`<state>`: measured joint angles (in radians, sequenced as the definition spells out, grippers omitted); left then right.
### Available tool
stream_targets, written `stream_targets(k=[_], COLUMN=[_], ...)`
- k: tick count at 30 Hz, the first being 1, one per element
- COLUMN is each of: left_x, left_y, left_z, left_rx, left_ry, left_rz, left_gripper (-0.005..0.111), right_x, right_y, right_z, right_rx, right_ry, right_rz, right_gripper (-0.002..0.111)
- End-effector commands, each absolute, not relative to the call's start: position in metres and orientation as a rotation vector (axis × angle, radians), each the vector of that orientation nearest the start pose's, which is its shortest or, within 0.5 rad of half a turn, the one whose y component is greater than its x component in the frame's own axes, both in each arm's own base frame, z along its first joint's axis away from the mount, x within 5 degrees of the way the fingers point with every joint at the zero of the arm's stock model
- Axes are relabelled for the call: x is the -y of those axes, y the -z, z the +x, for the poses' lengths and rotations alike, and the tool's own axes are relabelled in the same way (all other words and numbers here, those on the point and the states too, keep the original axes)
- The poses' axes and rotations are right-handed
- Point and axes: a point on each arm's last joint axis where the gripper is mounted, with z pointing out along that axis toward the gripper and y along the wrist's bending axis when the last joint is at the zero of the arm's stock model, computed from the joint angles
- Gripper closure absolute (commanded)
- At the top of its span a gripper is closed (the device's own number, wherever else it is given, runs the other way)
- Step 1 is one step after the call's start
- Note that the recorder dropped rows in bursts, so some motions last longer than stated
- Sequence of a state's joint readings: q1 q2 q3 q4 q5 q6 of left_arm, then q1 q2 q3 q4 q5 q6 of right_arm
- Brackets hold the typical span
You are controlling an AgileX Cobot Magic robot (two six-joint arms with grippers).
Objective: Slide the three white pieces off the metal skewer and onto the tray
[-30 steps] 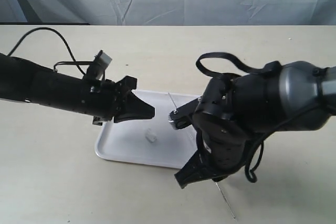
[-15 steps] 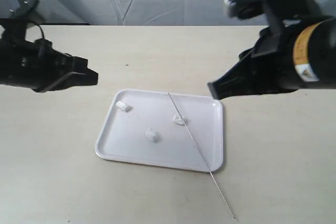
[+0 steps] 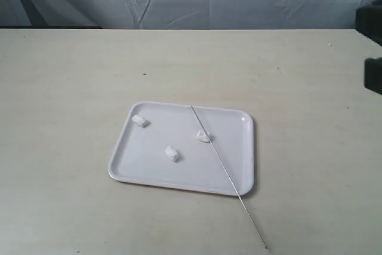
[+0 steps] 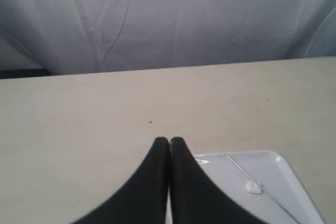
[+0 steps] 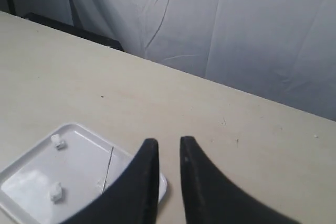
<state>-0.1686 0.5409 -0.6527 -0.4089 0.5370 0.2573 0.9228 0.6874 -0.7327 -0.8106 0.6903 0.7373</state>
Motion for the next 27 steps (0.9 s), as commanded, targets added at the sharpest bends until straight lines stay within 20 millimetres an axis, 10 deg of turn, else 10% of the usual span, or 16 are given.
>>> stream_targets(k=[1,5,19,27], left_x=[0.022,0.012,0.013,0.013], left_y=[-0.344,-0.336,-0.226,-0.223], left_z=[0.056,0.038,0.073,0.073], left_rx=[-1.872,-1.779,-1.679,-1.656], left_ry=[0.326,0.272,0.271,0.275], left_rz=[0.129,0.079,-0.004,-0.014], left_gripper=[0.107,0.107,0.107,0.107], right_x=[-0.055,-0.037,-0.012,-0.013], right_y=[-0.332,-0.322,-0.319,-0.319], right_z=[0.094,0.073,0.054,0.054], right_rx=[-1.827,-1.68,-1.595,-1.604], right_ry=[-0.236,-0.404,-0.526,-0.537], right_rz=[-0.462,-0.405,-0.294,-0.289], right_gripper=[0.093,0.093,0.093,0.093])
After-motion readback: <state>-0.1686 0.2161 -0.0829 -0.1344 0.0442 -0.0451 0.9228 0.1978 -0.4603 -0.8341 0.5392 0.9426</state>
